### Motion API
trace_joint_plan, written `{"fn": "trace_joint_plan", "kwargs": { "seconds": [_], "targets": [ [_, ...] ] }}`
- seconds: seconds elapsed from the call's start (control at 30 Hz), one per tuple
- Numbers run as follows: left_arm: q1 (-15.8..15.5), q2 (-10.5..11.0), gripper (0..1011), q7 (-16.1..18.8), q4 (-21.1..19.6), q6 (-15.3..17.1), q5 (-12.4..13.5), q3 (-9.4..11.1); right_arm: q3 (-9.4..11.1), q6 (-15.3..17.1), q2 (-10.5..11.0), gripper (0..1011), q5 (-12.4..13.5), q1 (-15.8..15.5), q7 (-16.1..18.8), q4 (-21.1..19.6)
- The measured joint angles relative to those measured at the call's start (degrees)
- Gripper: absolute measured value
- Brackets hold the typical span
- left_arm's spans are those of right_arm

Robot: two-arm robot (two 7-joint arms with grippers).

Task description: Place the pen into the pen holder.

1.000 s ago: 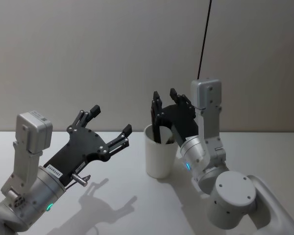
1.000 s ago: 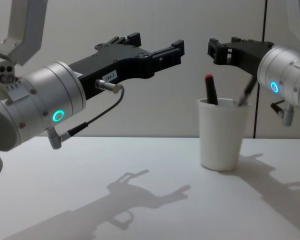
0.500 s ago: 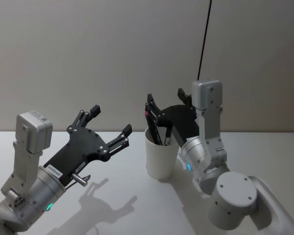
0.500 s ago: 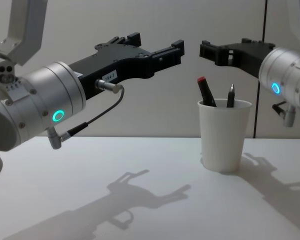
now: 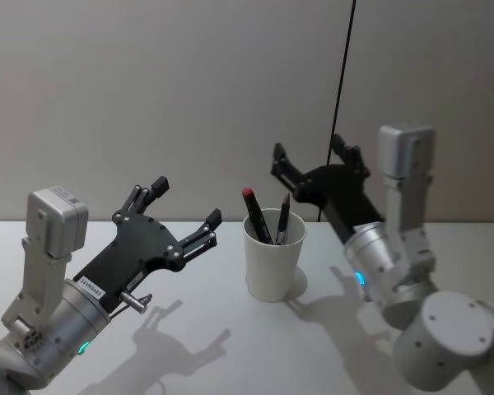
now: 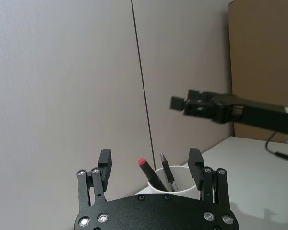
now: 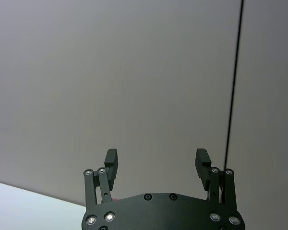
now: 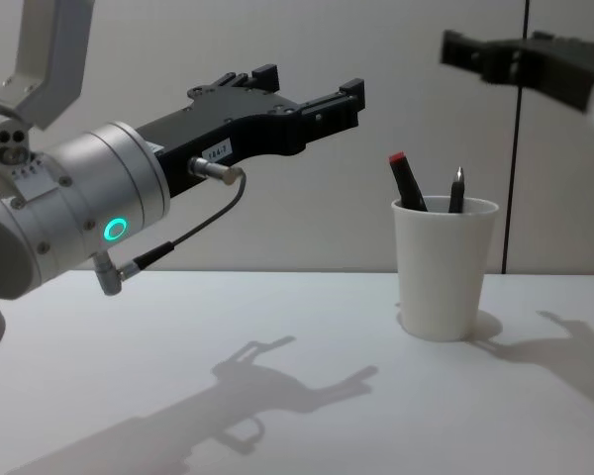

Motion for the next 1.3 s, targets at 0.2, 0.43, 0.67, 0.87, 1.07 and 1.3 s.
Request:
{"fn": "trace_joint_plan", "kwargs": {
  "seconds": [0.2,0.43,0.67,0.87,1.07,1.3],
  "targets": [
    [0.0,0.0,1003,0.0,0.0,0.0,0.0,0.0,2.76,0.19,2.69,1001,1.09,-2.23,1.58,-3.77],
    [0.0,0.0,1003,0.0,0.0,0.0,0.0,0.01,4.88,0.39,4.76,1001,1.75,-4.0,2.71,-6.69],
    [0.1,0.19,1004,0.58,-0.07,0.23,0.09,0.14,4.84,0.41,4.93,1001,1.82,-4.83,2.79,-6.87],
    [0.74,1.36,1003,3.43,-0.91,1.67,0.83,0.93,4.72,0.4,5.61,1001,2.04,-7.36,3.03,-7.56],
    [1.74,3.16,1004,7.86,-2.13,3.91,1.98,2.13,4.52,0.37,6.68,1001,2.38,-11.48,3.46,-8.58],
    [2.89,5.24,1003,13.07,-3.61,6.53,3.38,3.54,4.34,0.33,7.63,1001,2.66,-15.16,3.83,-9.53]
  ]
}}
